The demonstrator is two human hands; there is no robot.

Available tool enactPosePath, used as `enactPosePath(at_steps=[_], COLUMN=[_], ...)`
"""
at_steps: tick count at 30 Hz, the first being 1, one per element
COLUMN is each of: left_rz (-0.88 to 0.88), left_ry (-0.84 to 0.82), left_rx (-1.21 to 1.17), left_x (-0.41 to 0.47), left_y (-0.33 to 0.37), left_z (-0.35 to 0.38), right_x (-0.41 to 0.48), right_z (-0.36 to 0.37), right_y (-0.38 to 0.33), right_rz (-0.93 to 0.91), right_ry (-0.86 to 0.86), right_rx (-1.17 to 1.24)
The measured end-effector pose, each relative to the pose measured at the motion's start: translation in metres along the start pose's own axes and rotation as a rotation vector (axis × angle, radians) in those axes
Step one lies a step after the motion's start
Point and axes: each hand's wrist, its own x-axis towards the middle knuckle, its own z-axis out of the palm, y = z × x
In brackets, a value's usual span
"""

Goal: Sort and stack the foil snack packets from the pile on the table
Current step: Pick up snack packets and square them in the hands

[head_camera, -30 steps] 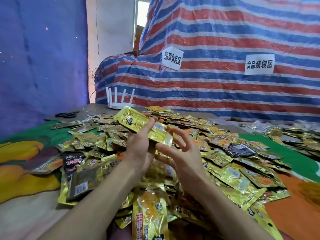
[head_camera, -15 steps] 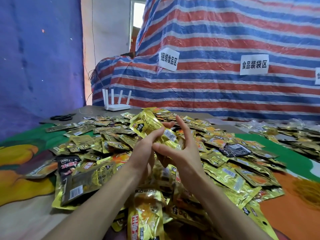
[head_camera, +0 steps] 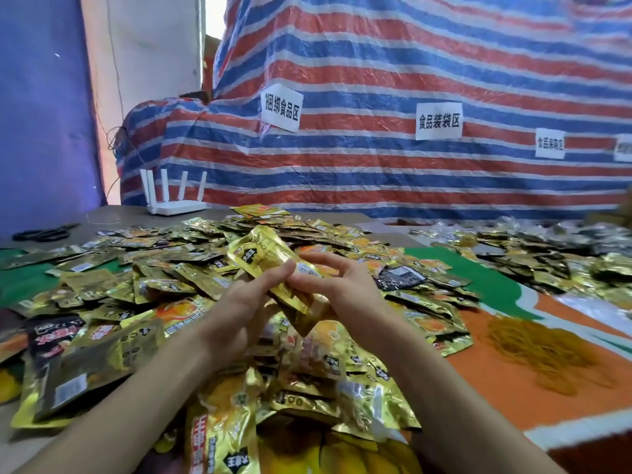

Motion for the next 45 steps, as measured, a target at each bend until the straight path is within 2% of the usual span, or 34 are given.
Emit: enactPosePath(at_steps=[2,5,8,11,15,19,22,24,27,31,35,39,42,45], left_rz=[0.037,0.121,0.256,0.332,0.403,0.384,0.338,0.315,0.192,-0.016,-0.023,0.003,0.051,0.062], left_ry=[0.0,0.054,0.121,0.185,0.211,0.189,0.171,0.154,0.051,-0.216,-0.215,-0.2,-0.232,-0.35], left_rx=[0.088,0.172,0.446,0.668,0.891,0.984,1.064,1.104,1.196,1.462,1.487,1.453,1.419,1.328], left_x=[-0.001,-0.005,-0.01,-0.011,-0.012,-0.011,-0.009,-0.008,-0.007,-0.009,-0.01,-0.013,-0.016,-0.017], left_y=[-0.001,0.004,0.01,0.011,0.009,0.005,0.001,-0.002,-0.003,0.001,0.002,-0.001,0.004,0.004], left_z=[0.005,0.004,-0.001,-0.004,-0.005,-0.008,-0.013,-0.016,-0.017,-0.016,-0.012,-0.011,-0.005,0.014], right_x=[-0.008,-0.02,-0.033,-0.041,-0.029,-0.003,0.017,0.029,0.046,0.052,0.04,0.011,-0.016,-0.04], right_z=[-0.026,-0.078,-0.14,-0.186,-0.213,-0.219,-0.224,-0.228,-0.224,-0.211,-0.214,-0.23,-0.247,-0.25], right_y=[-0.004,-0.008,-0.009,-0.005,0.007,0.019,0.019,0.021,0.034,0.044,0.043,0.026,0.01,0.009], right_rz=[0.013,0.014,0.039,0.094,0.216,0.315,0.337,0.368,0.369,0.382,0.316,0.26,0.361,0.528], right_ry=[0.079,0.314,0.607,0.779,0.829,0.797,0.936,0.975,0.89,0.693,0.568,0.554,0.388,0.163], right_rx=[-0.085,-0.323,-0.576,-0.702,-0.681,-0.594,-0.659,-0.538,-0.477,-0.724,-0.772,-0.905,-1.146,-1.427])
